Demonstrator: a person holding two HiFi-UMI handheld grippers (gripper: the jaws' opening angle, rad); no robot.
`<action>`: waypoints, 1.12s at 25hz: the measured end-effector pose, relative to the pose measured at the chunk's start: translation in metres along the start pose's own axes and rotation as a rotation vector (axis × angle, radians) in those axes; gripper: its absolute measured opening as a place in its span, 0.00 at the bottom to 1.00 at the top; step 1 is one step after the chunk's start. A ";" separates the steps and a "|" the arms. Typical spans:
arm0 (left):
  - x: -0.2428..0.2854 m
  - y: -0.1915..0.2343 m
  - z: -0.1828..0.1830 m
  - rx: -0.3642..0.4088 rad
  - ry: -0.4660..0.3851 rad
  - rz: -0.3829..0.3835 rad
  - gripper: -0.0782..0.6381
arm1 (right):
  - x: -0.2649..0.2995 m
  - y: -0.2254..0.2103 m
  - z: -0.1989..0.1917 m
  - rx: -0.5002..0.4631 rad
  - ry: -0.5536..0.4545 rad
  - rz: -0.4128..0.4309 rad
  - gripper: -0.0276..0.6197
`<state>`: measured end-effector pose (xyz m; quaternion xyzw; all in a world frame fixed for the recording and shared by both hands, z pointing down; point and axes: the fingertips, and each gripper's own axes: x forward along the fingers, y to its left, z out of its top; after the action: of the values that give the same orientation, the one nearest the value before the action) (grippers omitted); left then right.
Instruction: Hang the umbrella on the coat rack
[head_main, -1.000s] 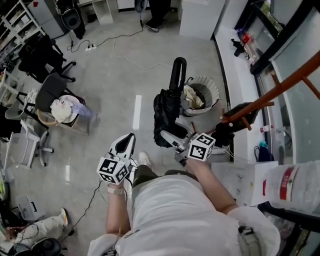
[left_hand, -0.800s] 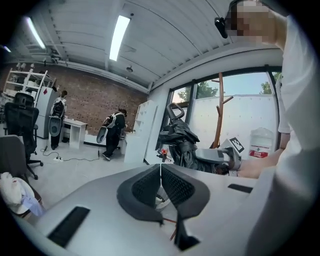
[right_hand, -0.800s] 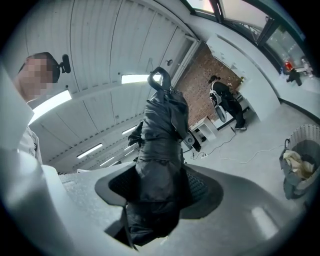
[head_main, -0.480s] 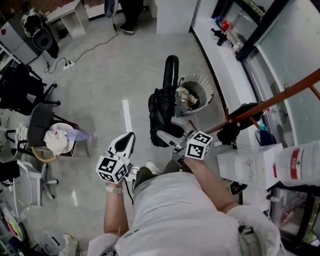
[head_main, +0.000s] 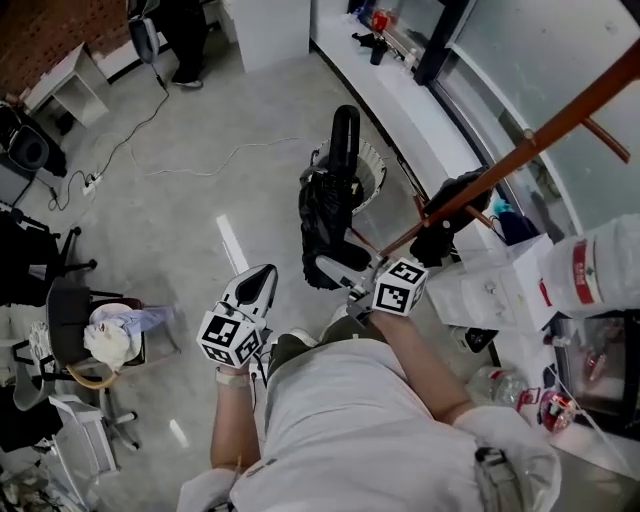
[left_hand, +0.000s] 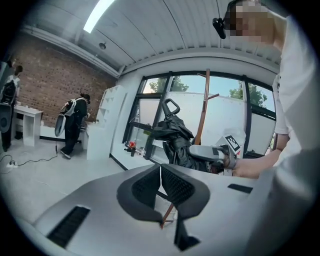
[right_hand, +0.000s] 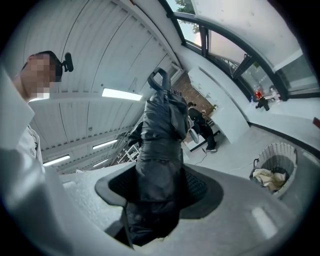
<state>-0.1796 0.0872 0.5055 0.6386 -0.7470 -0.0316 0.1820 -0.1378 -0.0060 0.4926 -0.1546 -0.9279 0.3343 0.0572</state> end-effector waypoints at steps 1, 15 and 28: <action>0.010 -0.004 0.002 0.002 0.004 -0.017 0.11 | -0.006 -0.005 0.006 0.001 -0.010 -0.010 0.43; 0.130 -0.064 0.023 0.058 0.043 -0.262 0.11 | -0.089 -0.061 0.071 -0.060 -0.144 -0.129 0.43; 0.158 -0.072 0.043 0.119 0.104 -0.521 0.11 | -0.091 -0.037 0.094 -0.152 -0.238 -0.153 0.43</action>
<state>-0.1439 -0.0861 0.4820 0.8196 -0.5478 -0.0003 0.1679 -0.0804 -0.1192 0.4432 -0.0468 -0.9598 0.2738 -0.0396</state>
